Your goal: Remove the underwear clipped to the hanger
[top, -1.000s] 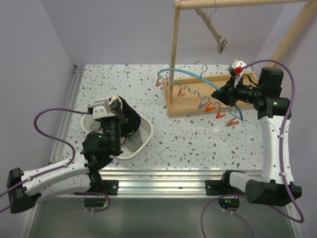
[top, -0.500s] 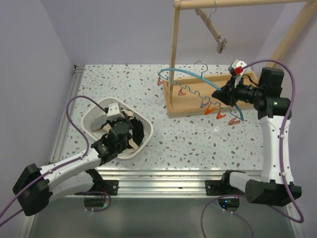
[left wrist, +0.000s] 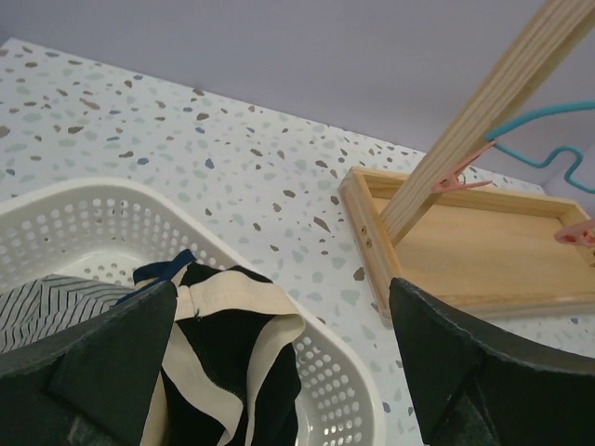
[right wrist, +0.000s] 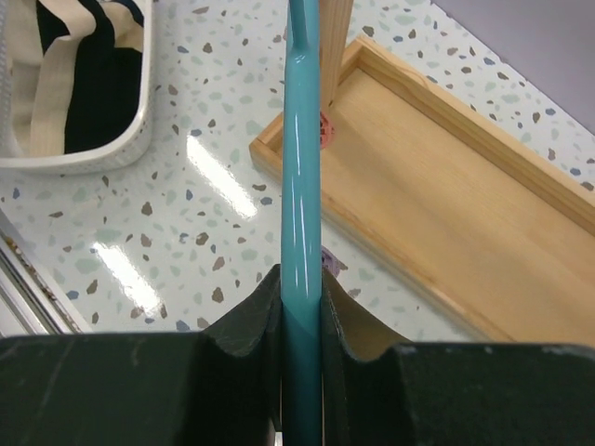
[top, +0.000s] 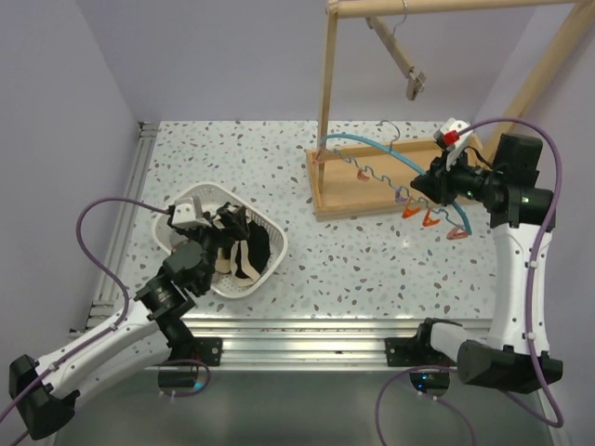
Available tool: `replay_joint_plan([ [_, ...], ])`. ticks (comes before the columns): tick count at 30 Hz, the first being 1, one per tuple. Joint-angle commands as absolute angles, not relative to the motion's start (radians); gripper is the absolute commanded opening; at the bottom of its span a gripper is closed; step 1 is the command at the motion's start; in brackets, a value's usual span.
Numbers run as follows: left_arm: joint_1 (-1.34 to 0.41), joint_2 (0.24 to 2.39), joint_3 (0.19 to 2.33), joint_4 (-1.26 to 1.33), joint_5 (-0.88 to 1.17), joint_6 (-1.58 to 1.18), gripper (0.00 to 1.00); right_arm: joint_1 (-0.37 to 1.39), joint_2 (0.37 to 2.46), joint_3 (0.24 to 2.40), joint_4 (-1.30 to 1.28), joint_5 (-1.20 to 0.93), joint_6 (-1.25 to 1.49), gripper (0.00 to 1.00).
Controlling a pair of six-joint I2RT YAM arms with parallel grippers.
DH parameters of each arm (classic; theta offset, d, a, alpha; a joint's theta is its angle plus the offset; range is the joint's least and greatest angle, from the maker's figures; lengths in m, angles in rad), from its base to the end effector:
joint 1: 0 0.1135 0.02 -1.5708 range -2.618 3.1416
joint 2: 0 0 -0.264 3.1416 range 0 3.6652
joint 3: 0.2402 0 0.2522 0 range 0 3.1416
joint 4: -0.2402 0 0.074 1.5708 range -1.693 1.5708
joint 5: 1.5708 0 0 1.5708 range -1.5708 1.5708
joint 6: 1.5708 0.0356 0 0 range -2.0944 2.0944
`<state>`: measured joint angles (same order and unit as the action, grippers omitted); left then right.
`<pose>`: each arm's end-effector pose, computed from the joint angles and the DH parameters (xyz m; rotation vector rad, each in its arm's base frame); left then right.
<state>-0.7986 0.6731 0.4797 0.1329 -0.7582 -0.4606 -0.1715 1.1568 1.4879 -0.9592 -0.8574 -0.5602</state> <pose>0.1328 -0.1012 0.2838 -0.3067 1.5970 -0.3536 0.2063 -0.0084 0.4344 -0.8199 1.8203 0.4753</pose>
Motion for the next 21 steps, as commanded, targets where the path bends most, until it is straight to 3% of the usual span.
replay_joint_plan([
  [1,-0.793,0.611,0.522,0.095,-0.68,-0.344,1.0,-0.176,1.085,1.496,-0.996,-0.783,-0.603,0.0],
  [9,-0.802,0.551,0.535,0.023,-0.594,-0.299,1.0,-0.274,1.063,1.388,-0.913,-0.637,-0.515,0.0],
  [16,-0.802,0.584,0.514,0.046,-0.641,-0.288,1.0,-0.365,1.109,1.45,-0.809,-0.623,-0.448,0.0],
  [21,-0.802,0.574,0.505,0.046,-0.65,-0.288,1.0,-0.365,1.196,1.617,-0.712,-0.62,-0.347,0.0],
])
